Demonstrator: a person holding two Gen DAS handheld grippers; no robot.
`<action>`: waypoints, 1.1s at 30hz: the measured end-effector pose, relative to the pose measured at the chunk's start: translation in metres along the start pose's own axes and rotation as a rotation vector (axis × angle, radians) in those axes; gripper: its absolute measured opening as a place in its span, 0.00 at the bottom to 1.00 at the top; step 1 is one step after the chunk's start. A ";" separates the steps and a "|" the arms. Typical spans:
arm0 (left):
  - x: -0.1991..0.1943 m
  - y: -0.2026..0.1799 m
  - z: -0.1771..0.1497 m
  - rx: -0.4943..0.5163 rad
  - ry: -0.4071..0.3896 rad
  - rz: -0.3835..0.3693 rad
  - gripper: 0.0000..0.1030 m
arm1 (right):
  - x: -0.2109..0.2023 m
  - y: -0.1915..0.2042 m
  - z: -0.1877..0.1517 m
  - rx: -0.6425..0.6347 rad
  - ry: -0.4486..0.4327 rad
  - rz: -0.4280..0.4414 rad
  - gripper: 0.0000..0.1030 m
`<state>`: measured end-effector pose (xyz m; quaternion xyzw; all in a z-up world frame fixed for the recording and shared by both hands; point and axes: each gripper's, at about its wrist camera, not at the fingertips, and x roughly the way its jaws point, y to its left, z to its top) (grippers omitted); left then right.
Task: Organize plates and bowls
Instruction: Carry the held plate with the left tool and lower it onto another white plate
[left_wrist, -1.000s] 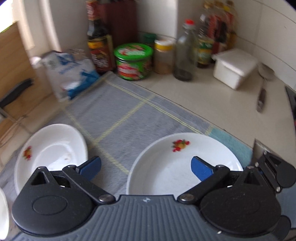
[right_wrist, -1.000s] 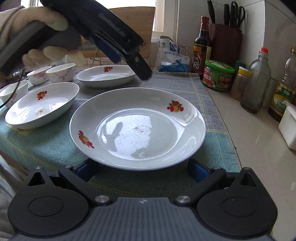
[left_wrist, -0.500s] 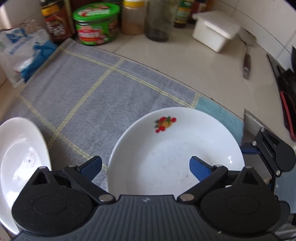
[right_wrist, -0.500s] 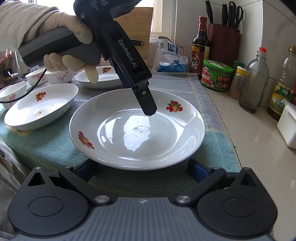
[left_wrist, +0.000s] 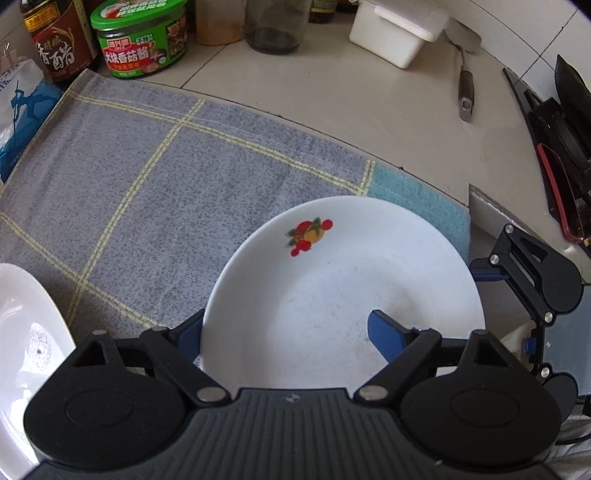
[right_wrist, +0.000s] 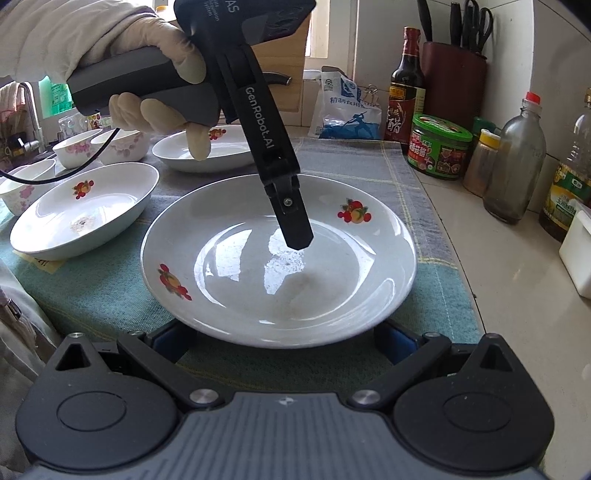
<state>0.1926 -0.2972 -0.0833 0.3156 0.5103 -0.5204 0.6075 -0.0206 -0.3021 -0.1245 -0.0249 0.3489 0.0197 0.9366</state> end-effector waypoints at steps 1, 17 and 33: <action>0.000 0.000 0.000 0.001 0.000 0.000 0.87 | 0.000 0.001 0.001 -0.008 0.002 0.000 1.00; -0.012 0.004 0.004 0.000 -0.056 -0.009 0.87 | 0.002 -0.003 0.016 -0.025 0.035 -0.009 1.00; -0.018 0.042 0.056 -0.004 -0.129 0.008 0.87 | 0.035 -0.042 0.052 -0.058 0.030 -0.032 1.00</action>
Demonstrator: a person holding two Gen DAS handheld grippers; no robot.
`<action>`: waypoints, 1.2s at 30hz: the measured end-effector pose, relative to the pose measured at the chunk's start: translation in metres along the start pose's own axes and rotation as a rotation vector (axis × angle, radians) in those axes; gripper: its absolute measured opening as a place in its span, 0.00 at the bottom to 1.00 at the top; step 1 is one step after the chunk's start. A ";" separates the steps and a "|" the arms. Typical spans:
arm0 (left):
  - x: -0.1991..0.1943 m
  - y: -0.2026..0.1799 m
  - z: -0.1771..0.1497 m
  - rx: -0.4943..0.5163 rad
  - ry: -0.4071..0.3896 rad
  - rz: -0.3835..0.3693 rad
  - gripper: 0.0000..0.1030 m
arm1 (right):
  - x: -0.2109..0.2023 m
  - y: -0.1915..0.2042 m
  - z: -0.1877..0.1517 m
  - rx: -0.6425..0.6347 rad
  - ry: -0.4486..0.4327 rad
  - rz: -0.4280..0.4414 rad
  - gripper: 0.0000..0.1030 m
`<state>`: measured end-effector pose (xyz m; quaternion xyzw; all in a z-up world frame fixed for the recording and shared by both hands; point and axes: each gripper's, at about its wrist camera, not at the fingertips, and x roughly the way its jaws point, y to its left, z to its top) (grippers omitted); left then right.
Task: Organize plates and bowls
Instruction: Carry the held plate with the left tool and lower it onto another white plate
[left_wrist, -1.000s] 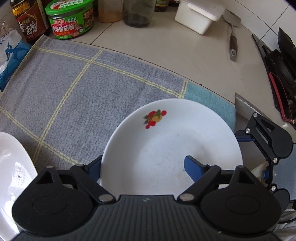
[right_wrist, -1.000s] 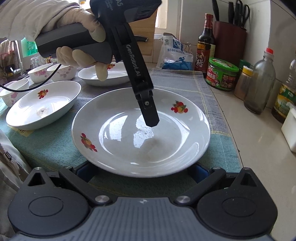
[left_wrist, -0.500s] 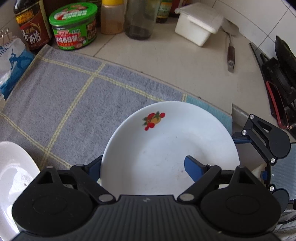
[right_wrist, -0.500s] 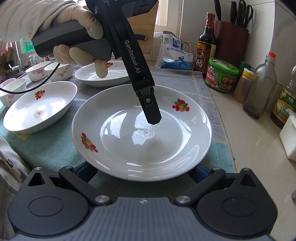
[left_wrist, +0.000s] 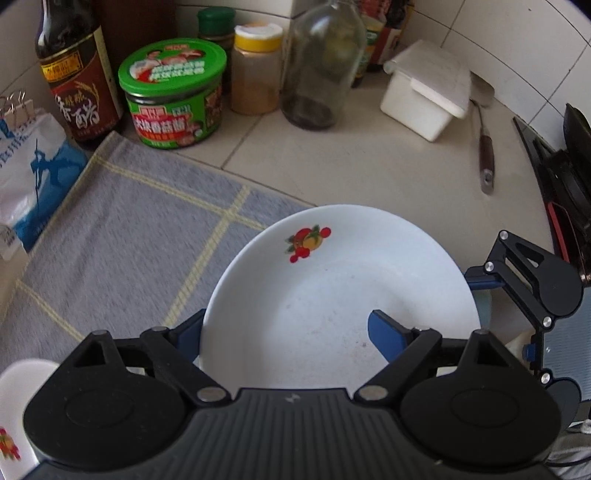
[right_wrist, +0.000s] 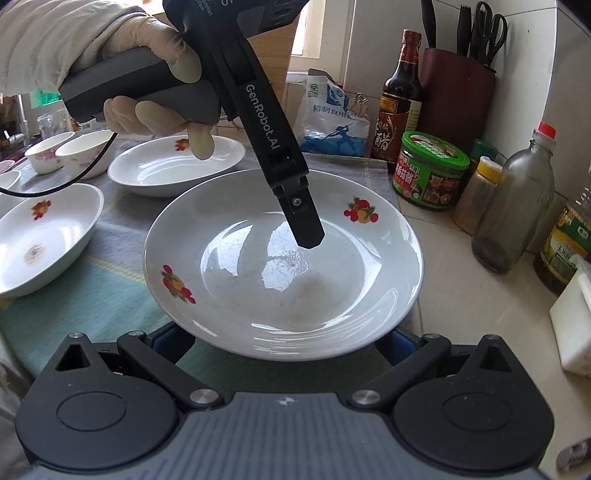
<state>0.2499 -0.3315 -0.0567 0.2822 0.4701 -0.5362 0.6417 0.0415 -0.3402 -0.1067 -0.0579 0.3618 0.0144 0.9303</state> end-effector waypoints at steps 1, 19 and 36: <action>0.001 0.003 0.002 -0.001 -0.003 0.000 0.87 | 0.003 -0.002 0.002 -0.003 0.000 -0.002 1.00; 0.030 0.028 0.026 -0.002 -0.026 0.004 0.87 | 0.039 -0.024 0.012 0.017 0.030 -0.033 1.00; 0.032 0.021 0.026 0.015 -0.069 0.058 0.88 | 0.032 -0.026 0.007 0.095 0.003 -0.044 1.00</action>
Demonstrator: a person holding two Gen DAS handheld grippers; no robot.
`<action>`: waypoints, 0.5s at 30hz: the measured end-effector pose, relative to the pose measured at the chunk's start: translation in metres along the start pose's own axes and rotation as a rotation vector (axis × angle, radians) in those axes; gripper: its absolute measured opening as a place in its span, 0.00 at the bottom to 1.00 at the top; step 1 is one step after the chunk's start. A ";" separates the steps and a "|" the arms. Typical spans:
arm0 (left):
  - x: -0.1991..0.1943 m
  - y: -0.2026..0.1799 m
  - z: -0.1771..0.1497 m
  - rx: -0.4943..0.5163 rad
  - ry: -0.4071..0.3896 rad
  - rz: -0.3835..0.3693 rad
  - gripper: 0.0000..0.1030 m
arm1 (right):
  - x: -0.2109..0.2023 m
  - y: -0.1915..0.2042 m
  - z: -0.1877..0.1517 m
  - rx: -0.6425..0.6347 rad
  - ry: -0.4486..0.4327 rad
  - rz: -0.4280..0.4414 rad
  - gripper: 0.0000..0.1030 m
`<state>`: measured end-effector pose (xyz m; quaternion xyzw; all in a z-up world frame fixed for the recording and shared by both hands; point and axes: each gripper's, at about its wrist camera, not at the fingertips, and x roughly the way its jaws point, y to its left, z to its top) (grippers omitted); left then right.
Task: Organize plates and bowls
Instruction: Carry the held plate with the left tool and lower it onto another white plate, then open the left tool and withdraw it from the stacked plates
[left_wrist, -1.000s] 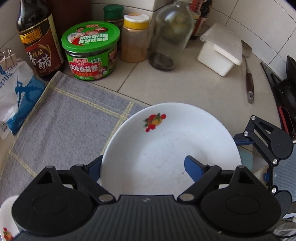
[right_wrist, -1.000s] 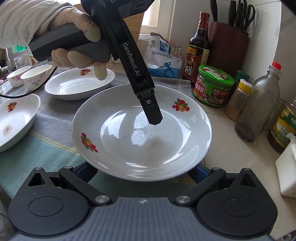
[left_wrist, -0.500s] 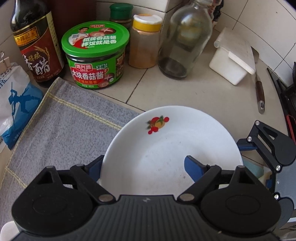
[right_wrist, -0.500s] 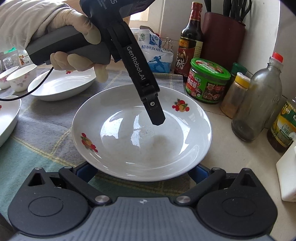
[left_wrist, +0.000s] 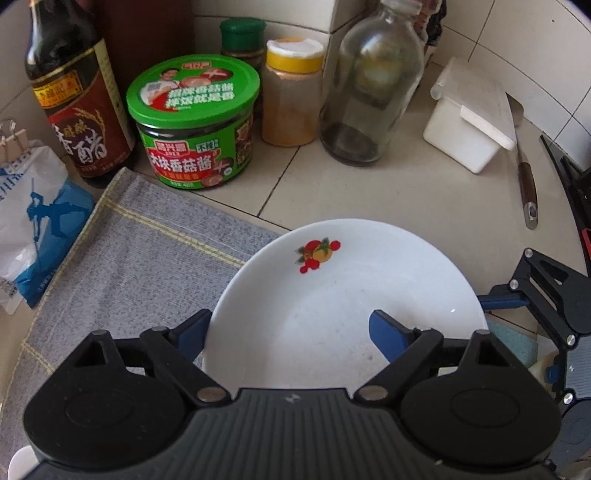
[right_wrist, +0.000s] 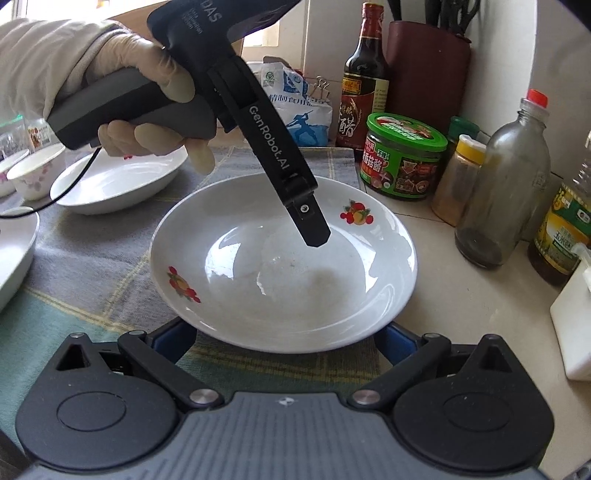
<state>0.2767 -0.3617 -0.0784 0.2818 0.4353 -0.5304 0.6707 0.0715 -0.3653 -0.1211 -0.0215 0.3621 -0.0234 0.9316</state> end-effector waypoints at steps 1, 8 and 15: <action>-0.003 -0.001 -0.001 -0.001 -0.005 0.004 0.88 | -0.002 0.001 0.000 0.006 -0.001 -0.005 1.00; -0.030 -0.010 -0.013 -0.002 -0.061 0.050 0.89 | -0.023 0.009 -0.001 0.037 -0.014 -0.037 1.00; -0.078 -0.040 -0.043 -0.001 -0.213 0.102 0.89 | -0.051 0.022 -0.002 0.105 -0.030 -0.083 1.00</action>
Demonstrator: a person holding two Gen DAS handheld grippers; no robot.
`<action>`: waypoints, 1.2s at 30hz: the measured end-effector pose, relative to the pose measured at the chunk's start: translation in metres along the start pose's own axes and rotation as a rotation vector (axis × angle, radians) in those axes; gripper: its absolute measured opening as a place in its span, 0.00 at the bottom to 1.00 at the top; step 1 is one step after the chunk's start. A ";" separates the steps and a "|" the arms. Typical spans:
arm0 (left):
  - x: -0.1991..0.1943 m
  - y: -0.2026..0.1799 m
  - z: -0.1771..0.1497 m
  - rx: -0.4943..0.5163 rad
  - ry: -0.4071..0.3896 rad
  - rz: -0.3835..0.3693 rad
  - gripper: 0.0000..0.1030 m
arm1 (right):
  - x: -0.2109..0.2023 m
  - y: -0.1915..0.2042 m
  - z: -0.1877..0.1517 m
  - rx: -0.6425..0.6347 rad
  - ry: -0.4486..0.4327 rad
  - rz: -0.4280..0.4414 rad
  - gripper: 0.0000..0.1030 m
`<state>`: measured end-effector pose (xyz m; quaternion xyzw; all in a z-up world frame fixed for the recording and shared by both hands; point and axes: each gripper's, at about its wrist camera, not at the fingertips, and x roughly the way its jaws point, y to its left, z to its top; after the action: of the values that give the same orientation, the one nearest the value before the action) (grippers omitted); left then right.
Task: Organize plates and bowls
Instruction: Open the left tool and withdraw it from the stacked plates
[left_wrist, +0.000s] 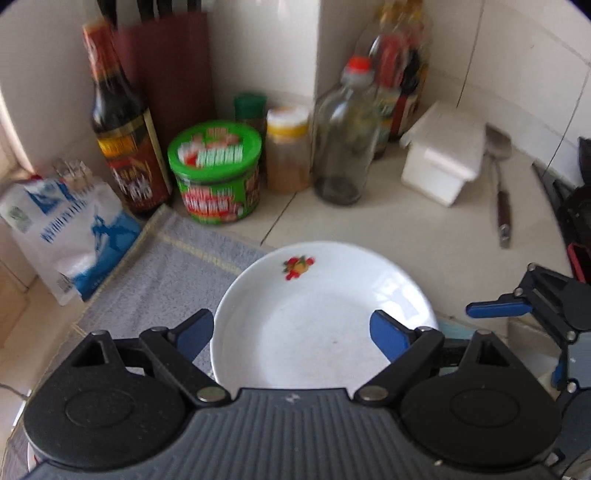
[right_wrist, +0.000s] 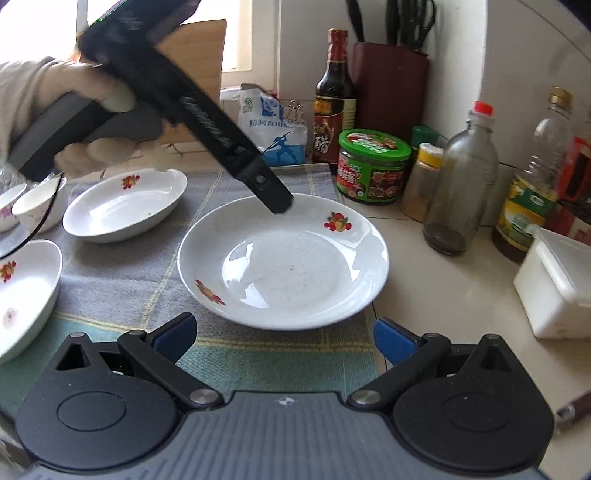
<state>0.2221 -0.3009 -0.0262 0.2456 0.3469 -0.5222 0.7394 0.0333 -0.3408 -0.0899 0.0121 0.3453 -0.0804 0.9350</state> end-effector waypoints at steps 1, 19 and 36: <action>-0.009 -0.005 -0.005 -0.003 -0.032 0.008 0.89 | -0.004 0.001 -0.001 0.006 -0.002 -0.002 1.00; -0.137 -0.125 -0.142 -0.232 -0.341 0.196 0.94 | -0.069 0.029 -0.037 0.077 0.010 0.032 1.00; -0.195 -0.152 -0.266 -0.446 -0.220 0.441 0.98 | -0.067 0.078 -0.039 0.049 0.058 0.186 1.00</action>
<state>-0.0314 -0.0415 -0.0464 0.0889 0.3091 -0.2839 0.9033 -0.0294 -0.2510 -0.0793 0.0695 0.3675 -0.0015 0.9274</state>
